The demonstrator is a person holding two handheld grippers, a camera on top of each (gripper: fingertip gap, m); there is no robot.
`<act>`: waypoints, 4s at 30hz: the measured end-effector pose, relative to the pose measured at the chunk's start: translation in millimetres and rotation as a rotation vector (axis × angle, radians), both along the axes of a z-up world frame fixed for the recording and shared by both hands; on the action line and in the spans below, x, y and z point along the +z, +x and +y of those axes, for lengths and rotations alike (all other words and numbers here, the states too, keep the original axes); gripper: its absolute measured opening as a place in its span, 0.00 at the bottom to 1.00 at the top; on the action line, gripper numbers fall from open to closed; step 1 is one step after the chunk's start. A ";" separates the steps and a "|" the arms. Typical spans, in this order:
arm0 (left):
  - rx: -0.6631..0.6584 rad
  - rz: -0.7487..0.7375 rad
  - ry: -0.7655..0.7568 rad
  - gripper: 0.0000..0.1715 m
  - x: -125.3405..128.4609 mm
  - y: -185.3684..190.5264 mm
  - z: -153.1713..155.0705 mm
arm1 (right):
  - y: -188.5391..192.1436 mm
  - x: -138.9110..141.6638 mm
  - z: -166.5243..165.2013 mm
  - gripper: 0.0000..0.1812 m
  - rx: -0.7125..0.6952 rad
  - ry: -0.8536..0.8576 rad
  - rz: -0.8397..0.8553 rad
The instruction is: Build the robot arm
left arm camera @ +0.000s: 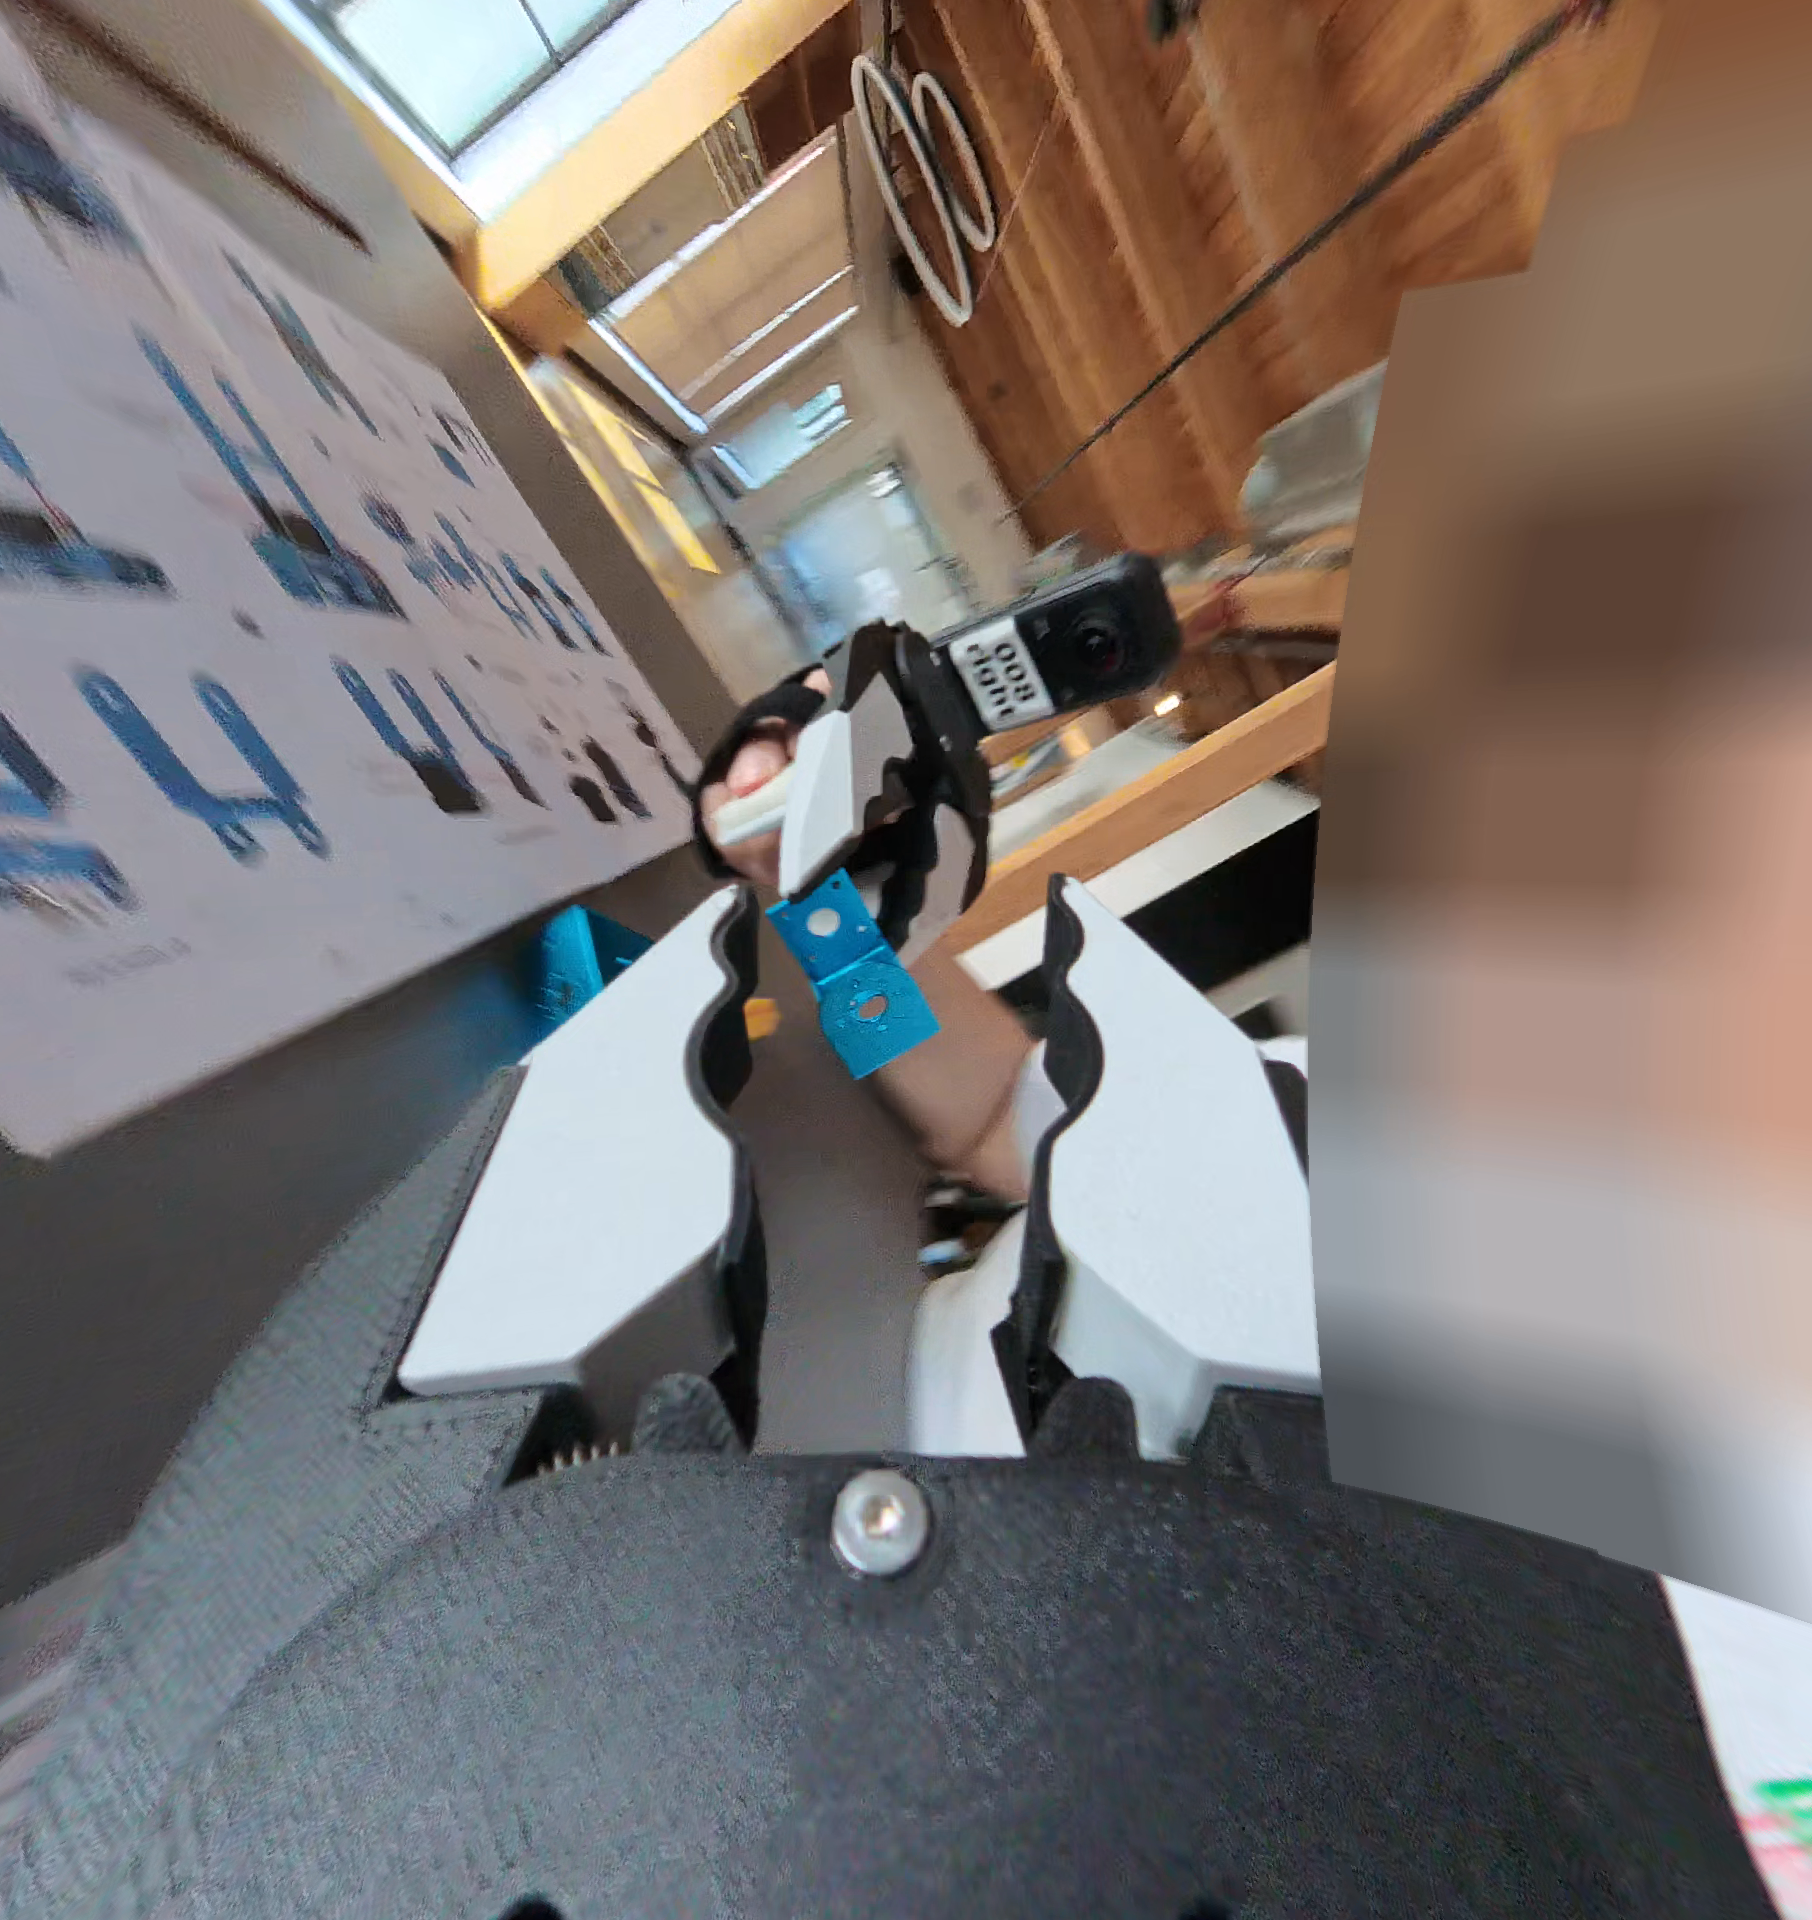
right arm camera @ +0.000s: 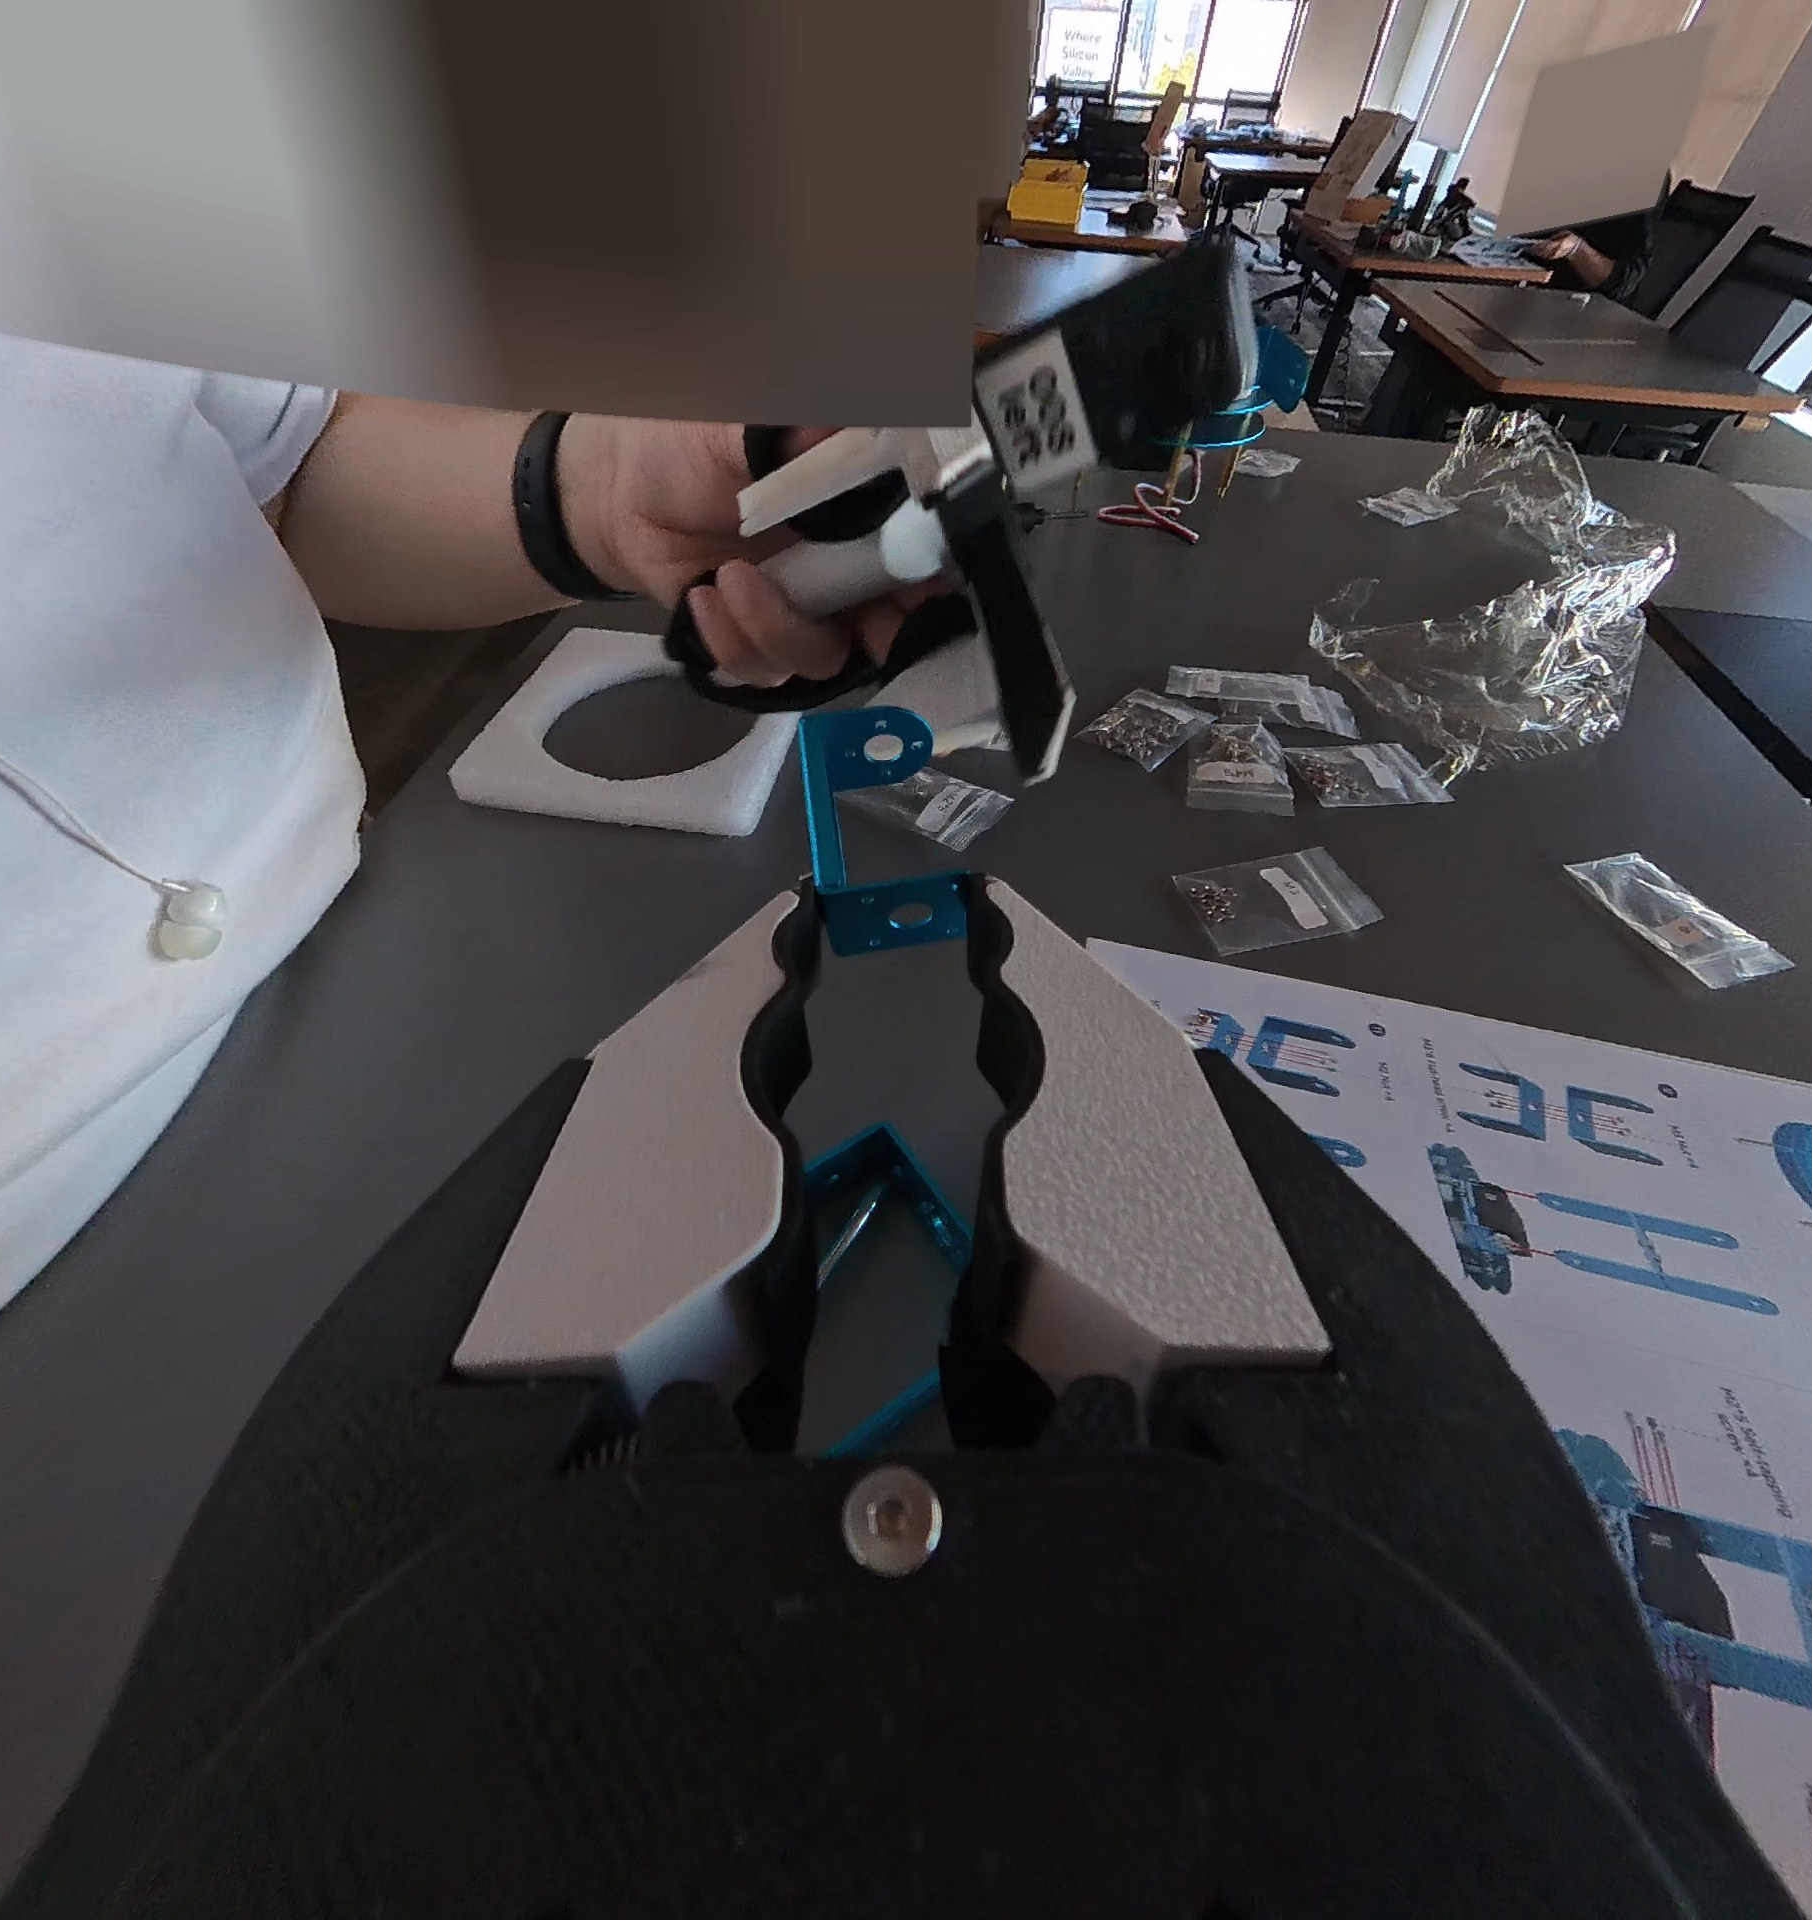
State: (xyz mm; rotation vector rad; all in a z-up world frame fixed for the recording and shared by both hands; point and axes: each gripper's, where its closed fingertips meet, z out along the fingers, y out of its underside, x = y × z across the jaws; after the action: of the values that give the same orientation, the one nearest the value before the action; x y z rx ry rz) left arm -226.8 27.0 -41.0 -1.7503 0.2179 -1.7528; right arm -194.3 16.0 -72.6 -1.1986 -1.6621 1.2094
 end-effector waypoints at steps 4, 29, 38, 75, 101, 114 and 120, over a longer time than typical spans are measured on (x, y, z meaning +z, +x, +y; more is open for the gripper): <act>-0.042 0.383 0.350 0.28 5.0 -0.2 -16.6 | 2.5 -5.8 -4.4 0.15 0.024 -0.009 -0.057; -0.316 0.994 0.532 0.01 -38.1 39.8 -26.6 | 6.3 -5.0 2.9 0.15 -0.093 0.109 -0.123; -0.079 0.728 0.394 0.01 -23.5 23.5 0.0 | 45.0 -10.4 42.9 0.22 -0.380 0.034 -0.264; 0.110 0.523 -0.008 0.02 -41.6 11.2 22.2 | 67.1 -30.6 37.8 0.01 -0.860 0.152 -0.185; 0.160 0.561 0.002 0.01 -49.6 18.7 19.3 | 31.6 -13.0 32.2 0.01 -0.829 0.152 -0.238; 0.232 0.577 0.158 0.01 -27.8 24.7 20.4 | 40.3 -1.5 30.7 0.00 -0.821 0.212 -0.088; 0.387 0.640 0.327 0.01 -13.6 27.0 16.0 | 54.4 18.8 25.7 0.00 -0.851 0.413 0.017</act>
State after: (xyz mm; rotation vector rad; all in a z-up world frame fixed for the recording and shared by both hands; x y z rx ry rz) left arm -199.7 42.9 -54.6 -1.8955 0.3793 -0.8012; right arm -139.9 41.7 -53.7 -1.3884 -1.0940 0.3272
